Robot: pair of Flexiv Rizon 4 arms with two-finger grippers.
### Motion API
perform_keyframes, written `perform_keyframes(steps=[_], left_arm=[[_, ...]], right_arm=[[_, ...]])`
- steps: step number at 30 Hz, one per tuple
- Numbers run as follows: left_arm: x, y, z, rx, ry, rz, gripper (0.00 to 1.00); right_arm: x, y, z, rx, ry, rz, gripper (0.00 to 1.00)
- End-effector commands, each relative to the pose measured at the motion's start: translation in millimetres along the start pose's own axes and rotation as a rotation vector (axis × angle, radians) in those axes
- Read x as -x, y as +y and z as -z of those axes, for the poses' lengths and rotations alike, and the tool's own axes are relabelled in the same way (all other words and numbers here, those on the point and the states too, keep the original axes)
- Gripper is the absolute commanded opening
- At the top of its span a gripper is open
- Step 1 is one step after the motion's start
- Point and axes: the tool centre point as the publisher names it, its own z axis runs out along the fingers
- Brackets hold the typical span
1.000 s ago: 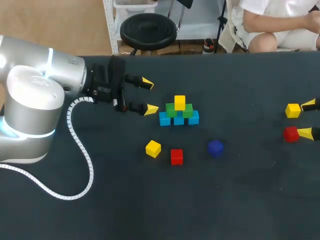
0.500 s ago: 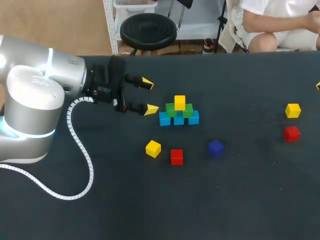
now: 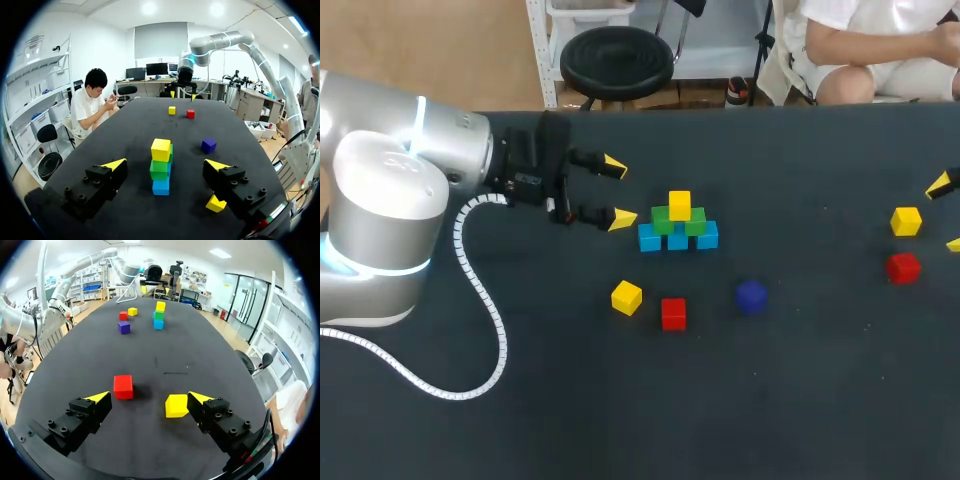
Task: Place the blue cubes, place green cubes on the blue cubes, place the yellow cubes on the green cubes, then place the red cubes on the yellow cubes, and place purple cube on the red cubes.
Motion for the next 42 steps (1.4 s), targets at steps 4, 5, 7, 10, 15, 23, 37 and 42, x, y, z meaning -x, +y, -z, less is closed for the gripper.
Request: perform_keyframes(steps=[4,5,7,10,15,23,37,42], left_arm=[[-1.2,-0.6,0,0.002,-0.005,-0.003,1.00],[-1.2,-0.6,0,0.002,-0.005,-0.003,1.00],[-1.2,-0.6,0,0.002,-0.005,-0.003,1.00],[-1.2,-0.6,0,0.002,-0.005,-0.003,1.00],[-1.2,-0.6,0,0.002,-0.005,-0.003,1.00],[-1.2,-0.6,0,0.002,-0.005,-0.003,1.00],[-1.2,-0.6,0,0.002,-0.005,-0.003,1.00],[-1.2,-0.6,0,0.002,-0.005,-0.003,1.00]], right_arm=[[-14,-15,-4,0.011,-0.011,-0.003,1.00],[-14,-18,-4,0.012,-0.012,-0.004,1.00],[-15,-22,-6,0.018,-0.013,-0.014,1.00],[-14,-26,-10,0.027,-0.015,-0.045,1.00],[-14,-23,-16,0.014,-0.035,-0.109,1.00],[-18,-24,-25,0.021,-0.034,-0.131,1.00],[-21,-43,-37,0.063,-0.027,-0.129,0.95],[-25,-43,-39,0.077,-0.026,-0.138,0.83]])
